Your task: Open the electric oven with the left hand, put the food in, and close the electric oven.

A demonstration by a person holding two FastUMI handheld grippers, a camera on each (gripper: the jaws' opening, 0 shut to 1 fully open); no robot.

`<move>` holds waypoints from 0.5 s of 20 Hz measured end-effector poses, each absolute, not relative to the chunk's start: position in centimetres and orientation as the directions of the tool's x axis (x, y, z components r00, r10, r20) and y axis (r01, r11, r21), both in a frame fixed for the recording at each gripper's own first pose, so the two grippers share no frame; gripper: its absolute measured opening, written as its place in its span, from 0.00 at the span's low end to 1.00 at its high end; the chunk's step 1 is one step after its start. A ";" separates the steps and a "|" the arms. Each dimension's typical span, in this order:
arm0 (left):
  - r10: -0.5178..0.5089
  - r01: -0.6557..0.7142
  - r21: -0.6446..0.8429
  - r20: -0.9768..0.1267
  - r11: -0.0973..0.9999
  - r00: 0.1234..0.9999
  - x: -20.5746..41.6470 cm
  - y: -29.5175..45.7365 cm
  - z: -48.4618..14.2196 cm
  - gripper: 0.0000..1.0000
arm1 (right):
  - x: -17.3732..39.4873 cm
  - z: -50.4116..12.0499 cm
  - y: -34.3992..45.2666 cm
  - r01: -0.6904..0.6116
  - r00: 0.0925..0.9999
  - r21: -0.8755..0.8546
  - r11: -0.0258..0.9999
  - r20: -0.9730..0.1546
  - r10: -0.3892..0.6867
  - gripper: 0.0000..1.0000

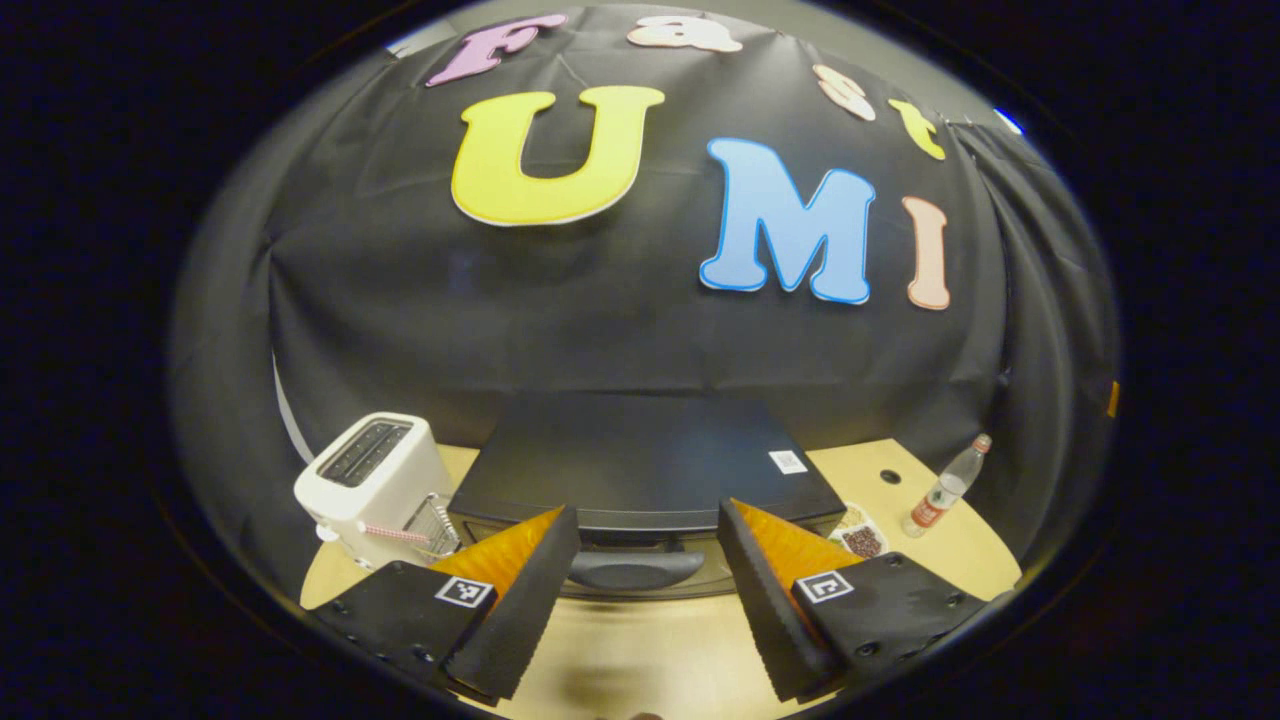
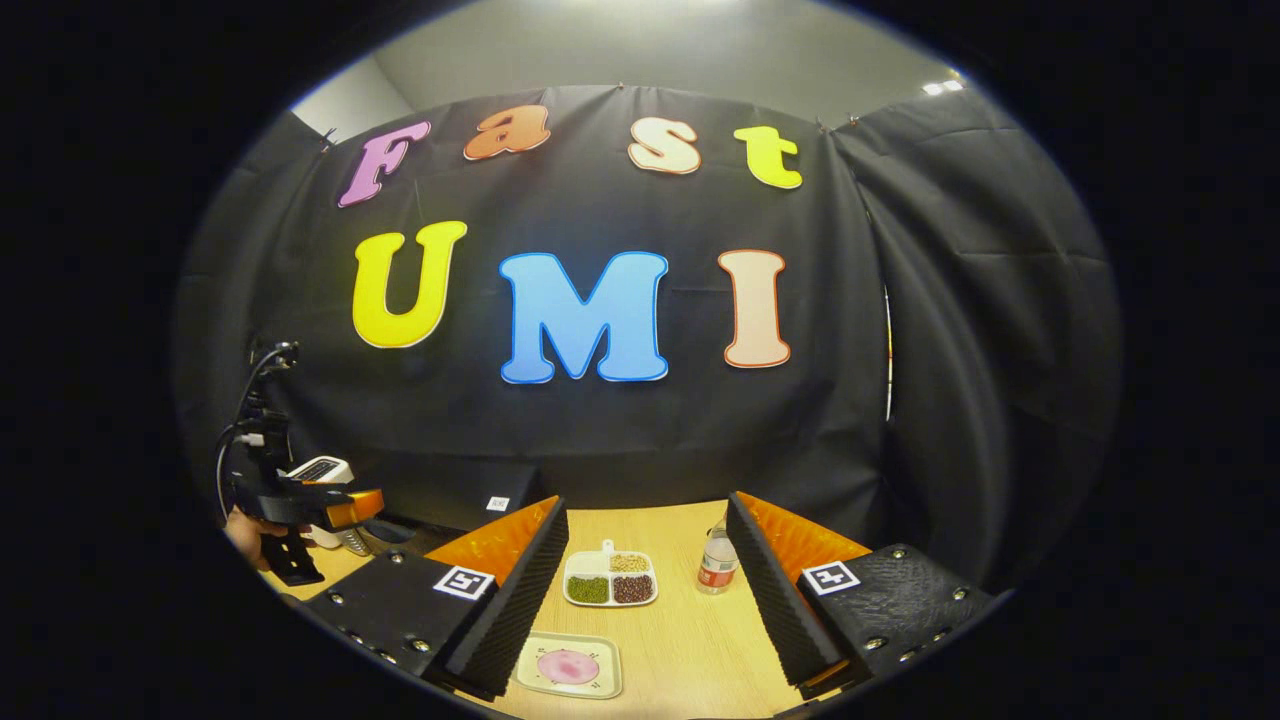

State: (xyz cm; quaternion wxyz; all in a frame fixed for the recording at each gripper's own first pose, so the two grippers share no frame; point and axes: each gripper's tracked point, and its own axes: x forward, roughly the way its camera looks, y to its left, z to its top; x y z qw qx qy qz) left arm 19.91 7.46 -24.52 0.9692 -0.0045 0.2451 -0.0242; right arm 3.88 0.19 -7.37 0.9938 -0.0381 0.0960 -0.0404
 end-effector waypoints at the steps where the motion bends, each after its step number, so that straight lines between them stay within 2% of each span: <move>1: -0.054 0.050 -0.021 -0.487 0.999 0.872 20.4 7.4 -25.8 0.94 | 4.0 -7.3 0.2 0.076 0.978 -0.085 0.993 -0.190 -0.091 0.96; 5: -0.045 0.057 0.007 -0.509 0.998 0.860 21.7 8.0 -28.1 0.94 | 4.4 -7.5 0.4 0.089 0.976 -0.089 0.992 -0.192 -0.105 0.96; 6: -0.043 0.056 0.011 -0.514 0.998 0.856 22.0 8.1 -28.5 0.92 | 4.5 -7.6 0.4 0.090 0.975 -0.090 0.992 -0.195 -0.106 0.96; 8: -0.037 0.051 0.011 -0.528 0.999 0.849 22.1 8.3 -29.5 0.97 | 4.7 -7.7 0.6 0.090 0.975 -0.091 0.992 -0.197 -0.106 0.96; 10: -0.019 0.041 0.027 -0.554 0.999 0.832 21.8 8.9 -30.7 0.97 | 4.9 -7.8 0.7 0.089 0.974 -0.092 0.992 -0.200 -0.106 0.96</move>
